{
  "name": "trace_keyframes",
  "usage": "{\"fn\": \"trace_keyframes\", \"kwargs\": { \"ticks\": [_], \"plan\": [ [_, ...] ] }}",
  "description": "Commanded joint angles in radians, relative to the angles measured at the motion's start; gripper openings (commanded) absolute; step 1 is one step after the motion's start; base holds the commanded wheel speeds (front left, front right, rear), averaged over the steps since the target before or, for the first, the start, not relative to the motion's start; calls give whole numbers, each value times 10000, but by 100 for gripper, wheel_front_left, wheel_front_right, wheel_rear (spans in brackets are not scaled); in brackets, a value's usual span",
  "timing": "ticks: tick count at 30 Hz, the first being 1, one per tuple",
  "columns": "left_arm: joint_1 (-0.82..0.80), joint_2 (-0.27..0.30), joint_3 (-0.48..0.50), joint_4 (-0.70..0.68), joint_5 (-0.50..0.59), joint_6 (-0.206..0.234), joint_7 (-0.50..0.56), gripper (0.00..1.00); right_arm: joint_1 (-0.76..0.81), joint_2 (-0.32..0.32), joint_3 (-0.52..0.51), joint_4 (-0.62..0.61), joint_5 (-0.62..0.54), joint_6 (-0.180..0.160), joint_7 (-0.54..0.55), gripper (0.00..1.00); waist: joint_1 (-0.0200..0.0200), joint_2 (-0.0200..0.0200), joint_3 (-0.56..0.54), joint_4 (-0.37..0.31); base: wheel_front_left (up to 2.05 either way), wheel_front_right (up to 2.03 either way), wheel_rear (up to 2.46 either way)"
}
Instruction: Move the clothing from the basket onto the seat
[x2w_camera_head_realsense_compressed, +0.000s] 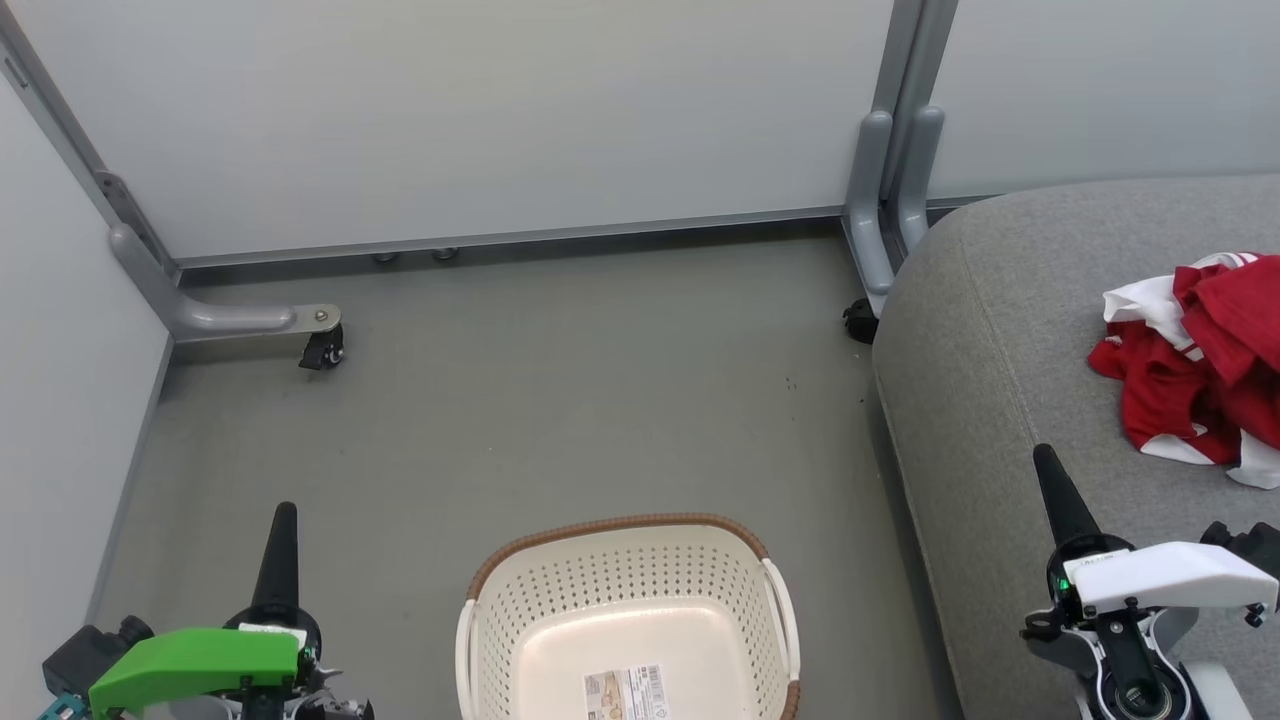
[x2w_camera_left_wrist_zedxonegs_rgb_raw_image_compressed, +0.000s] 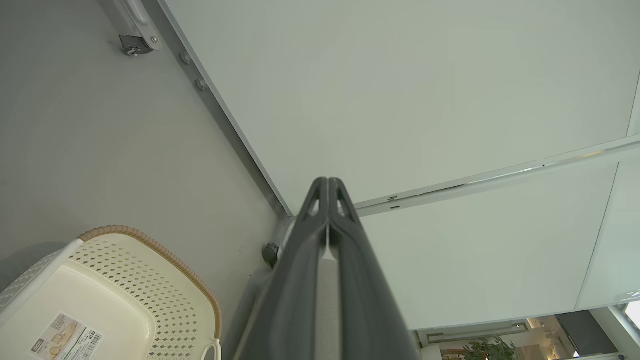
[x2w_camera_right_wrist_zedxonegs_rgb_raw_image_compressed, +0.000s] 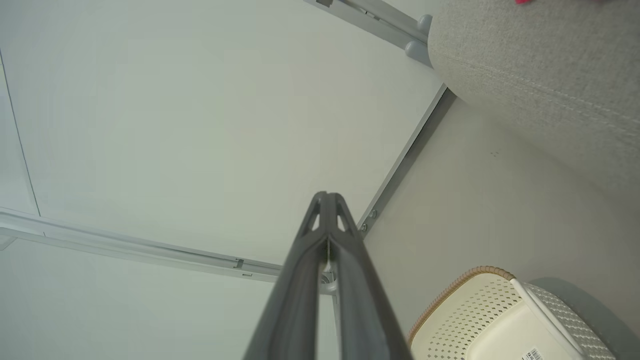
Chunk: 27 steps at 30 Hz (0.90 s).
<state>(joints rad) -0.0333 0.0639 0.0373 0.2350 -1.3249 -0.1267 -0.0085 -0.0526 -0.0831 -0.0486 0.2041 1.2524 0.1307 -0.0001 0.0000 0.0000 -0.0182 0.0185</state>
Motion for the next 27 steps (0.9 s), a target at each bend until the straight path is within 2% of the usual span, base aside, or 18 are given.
{"fn": "trace_keyframes", "kwargs": {
  "ticks": [1, 27],
  "plan": [
    [-267, 86, 90, -26, -222, -46, 79, 0, -242, -17, -51, -19, 250, 4, 69, 0, 0, 0, 6, -5, 0, 0, 0],
    [-602, 64, 385, 53, -1949, -56, 686, 0, -439, 140, -341, 246, 2353, 3, 669, 0, 0, 0, 120, -104, 0, 0, 0]
  ]
}}
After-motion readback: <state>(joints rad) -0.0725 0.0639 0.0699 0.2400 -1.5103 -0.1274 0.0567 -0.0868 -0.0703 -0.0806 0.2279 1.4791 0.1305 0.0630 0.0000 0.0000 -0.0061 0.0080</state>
